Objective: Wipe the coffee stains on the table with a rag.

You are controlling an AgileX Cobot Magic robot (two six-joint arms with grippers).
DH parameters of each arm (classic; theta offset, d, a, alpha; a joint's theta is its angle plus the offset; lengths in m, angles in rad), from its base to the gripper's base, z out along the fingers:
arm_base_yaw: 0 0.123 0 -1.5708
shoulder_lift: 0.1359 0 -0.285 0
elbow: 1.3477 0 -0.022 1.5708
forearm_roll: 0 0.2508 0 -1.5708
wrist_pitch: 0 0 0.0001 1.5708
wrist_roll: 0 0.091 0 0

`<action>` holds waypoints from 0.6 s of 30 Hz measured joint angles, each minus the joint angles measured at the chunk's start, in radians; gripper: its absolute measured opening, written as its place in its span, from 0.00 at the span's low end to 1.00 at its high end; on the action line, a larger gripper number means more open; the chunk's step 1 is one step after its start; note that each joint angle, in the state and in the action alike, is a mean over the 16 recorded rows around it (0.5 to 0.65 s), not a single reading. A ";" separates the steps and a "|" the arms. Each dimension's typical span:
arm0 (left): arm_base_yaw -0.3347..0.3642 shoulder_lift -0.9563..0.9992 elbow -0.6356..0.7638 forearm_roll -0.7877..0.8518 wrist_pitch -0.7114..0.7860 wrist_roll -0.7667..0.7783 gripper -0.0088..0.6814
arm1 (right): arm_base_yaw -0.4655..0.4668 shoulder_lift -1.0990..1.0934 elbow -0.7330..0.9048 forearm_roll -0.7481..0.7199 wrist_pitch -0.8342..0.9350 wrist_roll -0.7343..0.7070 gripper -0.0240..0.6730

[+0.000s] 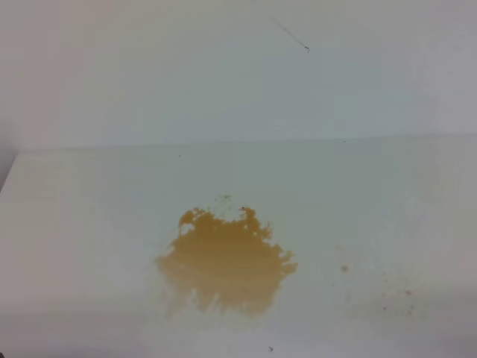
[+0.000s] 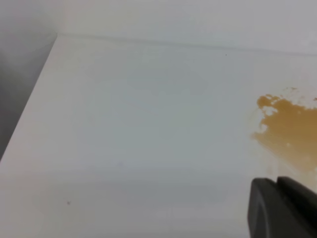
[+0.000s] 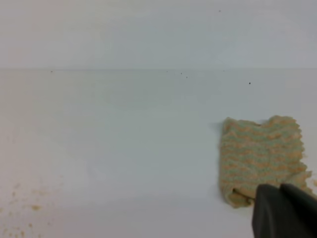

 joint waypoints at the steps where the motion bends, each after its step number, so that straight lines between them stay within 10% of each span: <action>1: 0.000 0.000 0.000 0.000 0.000 0.000 0.01 | 0.000 0.000 0.000 0.000 0.000 0.000 0.03; 18: 0.000 0.000 0.000 0.000 0.000 0.000 0.01 | 0.000 0.000 0.000 -0.001 -0.009 -0.002 0.03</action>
